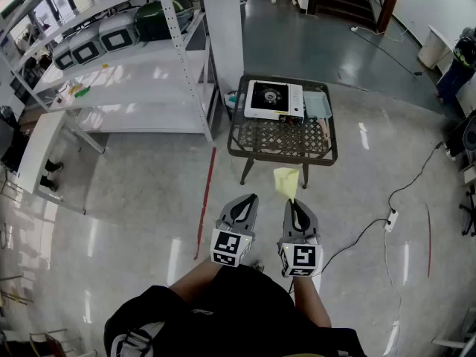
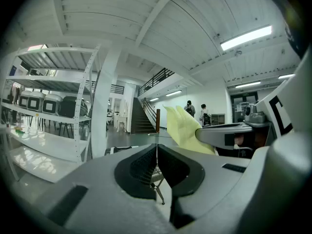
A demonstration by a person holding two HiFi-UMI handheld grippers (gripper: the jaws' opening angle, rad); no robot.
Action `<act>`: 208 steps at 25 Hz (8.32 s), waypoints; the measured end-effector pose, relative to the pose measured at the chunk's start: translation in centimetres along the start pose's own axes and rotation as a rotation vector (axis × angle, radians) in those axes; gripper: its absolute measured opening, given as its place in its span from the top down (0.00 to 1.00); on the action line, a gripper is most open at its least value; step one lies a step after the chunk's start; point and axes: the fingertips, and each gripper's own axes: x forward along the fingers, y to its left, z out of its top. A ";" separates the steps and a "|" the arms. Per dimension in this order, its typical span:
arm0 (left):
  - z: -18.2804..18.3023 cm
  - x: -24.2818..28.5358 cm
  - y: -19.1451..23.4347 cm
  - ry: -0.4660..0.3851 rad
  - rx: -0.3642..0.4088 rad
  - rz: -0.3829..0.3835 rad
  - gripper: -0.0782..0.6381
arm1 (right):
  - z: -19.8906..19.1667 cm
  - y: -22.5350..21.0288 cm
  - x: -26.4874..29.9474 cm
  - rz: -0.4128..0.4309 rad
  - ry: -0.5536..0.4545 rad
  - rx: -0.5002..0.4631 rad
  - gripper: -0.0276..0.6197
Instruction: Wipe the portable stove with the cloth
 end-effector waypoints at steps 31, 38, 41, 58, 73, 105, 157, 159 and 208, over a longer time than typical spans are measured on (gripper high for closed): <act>-3.5 15.1 17.3 0.111 -0.128 -0.064 0.86 | -2.8 -1.6 22.6 0.034 0.201 -0.071 0.93; -4.0 18.3 22.5 0.138 -0.154 -0.082 0.86 | -3.4 -1.5 28.3 0.041 0.272 -0.101 0.93; -4.7 19.1 24.5 0.154 -0.156 -0.078 0.86 | -4.2 -0.8 29.8 0.040 0.290 -0.098 0.93; -6.6 25.2 30.7 0.233 -0.189 -0.039 0.86 | -7.0 -4.1 38.6 0.060 0.360 -0.081 0.93; -6.0 40.9 30.9 0.311 -0.180 -0.073 0.86 | -8.5 -14.7 50.2 0.120 0.388 -0.039 0.93; -14.8 60.3 33.0 0.532 -0.272 -0.055 0.86 | -25.9 -39.1 75.7 0.222 0.800 -0.389 0.93; -16.1 61.3 33.1 0.571 -0.309 -0.103 0.86 | -30.0 -40.0 73.2 -0.027 0.818 0.211 0.92; -16.2 61.1 33.1 0.572 -0.308 -0.103 0.86 | -30.0 -39.8 72.8 -0.027 0.818 0.208 0.92; -17.0 62.2 22.8 0.615 -0.227 -0.289 0.86 | -30.8 -34.4 60.1 -0.024 0.775 0.242 0.92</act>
